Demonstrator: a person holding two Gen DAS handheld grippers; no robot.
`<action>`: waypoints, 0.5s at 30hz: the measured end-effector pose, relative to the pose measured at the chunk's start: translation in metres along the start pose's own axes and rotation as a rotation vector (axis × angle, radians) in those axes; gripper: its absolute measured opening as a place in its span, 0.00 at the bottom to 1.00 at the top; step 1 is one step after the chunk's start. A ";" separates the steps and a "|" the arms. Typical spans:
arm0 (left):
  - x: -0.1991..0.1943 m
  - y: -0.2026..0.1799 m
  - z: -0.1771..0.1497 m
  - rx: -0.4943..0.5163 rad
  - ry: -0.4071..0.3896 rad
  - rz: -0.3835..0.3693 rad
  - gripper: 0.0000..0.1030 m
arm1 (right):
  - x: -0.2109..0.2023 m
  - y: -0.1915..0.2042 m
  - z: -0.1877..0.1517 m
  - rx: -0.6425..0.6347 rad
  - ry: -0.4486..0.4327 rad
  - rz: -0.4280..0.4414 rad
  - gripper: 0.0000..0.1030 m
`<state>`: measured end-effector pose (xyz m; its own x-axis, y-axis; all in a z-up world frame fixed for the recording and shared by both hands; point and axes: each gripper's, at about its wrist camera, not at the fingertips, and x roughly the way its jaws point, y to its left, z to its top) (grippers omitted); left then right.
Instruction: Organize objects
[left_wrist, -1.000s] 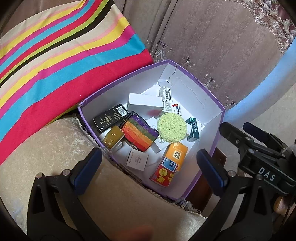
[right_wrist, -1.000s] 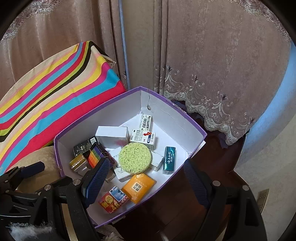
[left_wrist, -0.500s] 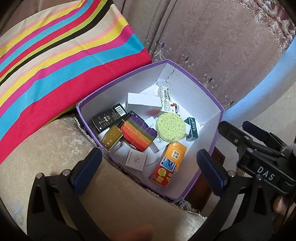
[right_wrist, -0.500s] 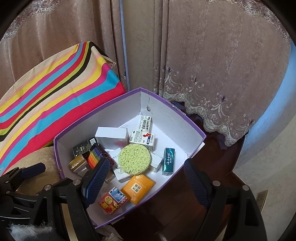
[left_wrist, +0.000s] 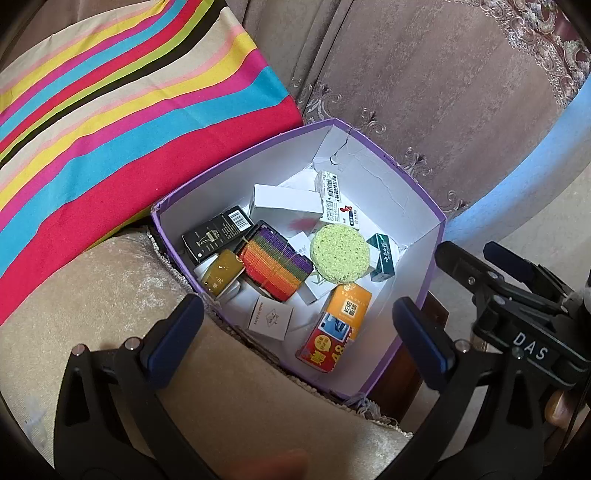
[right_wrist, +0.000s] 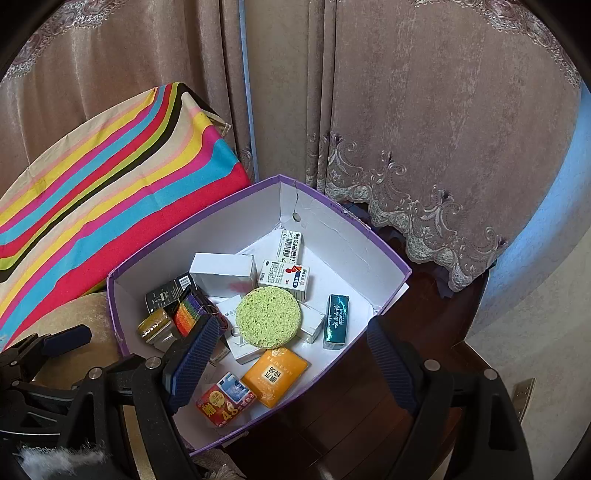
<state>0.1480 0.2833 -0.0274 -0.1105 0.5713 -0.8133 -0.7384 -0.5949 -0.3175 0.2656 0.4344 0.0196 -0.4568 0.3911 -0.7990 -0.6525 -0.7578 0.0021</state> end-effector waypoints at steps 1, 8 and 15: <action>0.000 0.000 0.000 0.000 0.000 0.000 1.00 | 0.000 0.000 0.000 0.000 0.001 0.001 0.82; 0.001 0.000 0.000 -0.003 -0.001 -0.002 1.00 | 0.002 0.001 0.000 -0.002 0.006 0.001 0.82; 0.000 -0.001 0.001 -0.007 -0.020 -0.002 1.00 | 0.004 0.000 0.001 -0.003 0.009 -0.001 0.82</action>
<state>0.1485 0.2848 -0.0270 -0.1226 0.5834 -0.8029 -0.7338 -0.5980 -0.3225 0.2631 0.4364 0.0166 -0.4504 0.3875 -0.8044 -0.6512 -0.7589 -0.0010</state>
